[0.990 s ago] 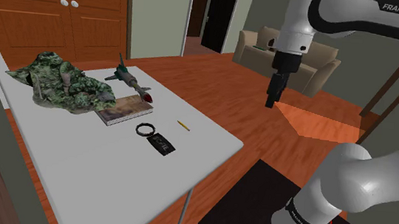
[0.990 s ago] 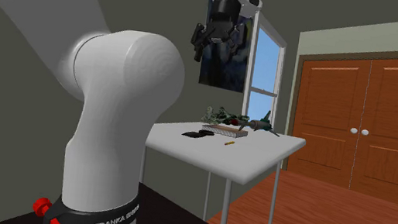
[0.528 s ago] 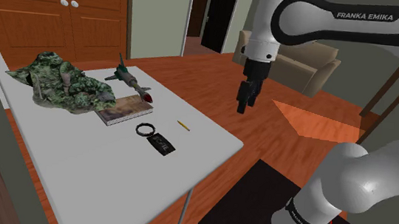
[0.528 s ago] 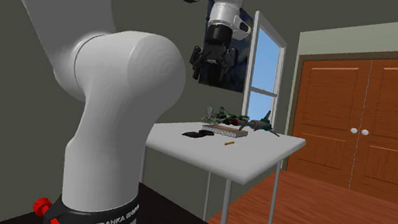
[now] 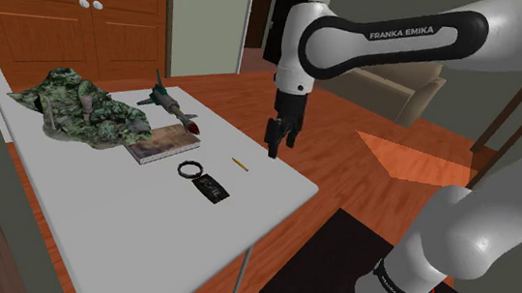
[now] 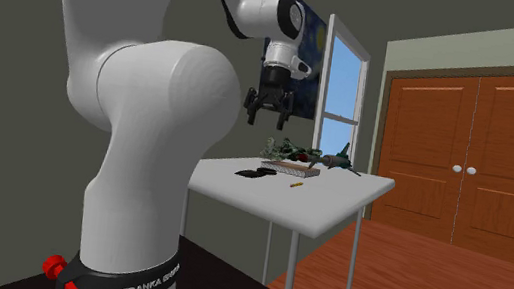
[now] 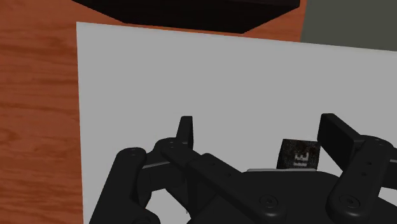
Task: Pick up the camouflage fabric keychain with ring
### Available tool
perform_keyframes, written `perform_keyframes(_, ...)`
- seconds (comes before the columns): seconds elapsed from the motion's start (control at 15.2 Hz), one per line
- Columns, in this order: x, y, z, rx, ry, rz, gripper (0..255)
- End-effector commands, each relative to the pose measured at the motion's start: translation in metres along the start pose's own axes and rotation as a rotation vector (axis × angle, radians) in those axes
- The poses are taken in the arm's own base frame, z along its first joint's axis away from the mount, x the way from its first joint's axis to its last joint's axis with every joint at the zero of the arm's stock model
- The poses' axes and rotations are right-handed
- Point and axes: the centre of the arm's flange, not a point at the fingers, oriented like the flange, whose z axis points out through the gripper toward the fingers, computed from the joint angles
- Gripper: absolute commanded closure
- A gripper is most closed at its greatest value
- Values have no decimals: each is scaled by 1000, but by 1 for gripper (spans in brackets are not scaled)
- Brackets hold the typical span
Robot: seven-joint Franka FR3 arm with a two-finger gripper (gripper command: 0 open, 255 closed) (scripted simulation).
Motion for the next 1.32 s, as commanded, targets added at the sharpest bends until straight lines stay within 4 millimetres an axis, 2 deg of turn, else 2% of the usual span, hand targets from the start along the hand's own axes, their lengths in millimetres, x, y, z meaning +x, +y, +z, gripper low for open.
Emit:
perform_keyframes(0.0,22,-10,11,-4,-1,1,0)
perform_keyframes(0.99,182,-96,98,-41,-9,6,0)
perform_keyframes(1.06,191,-100,103,-43,-10,6,0)
perform_keyframes(1.25,194,-100,118,-43,-10,6,0)
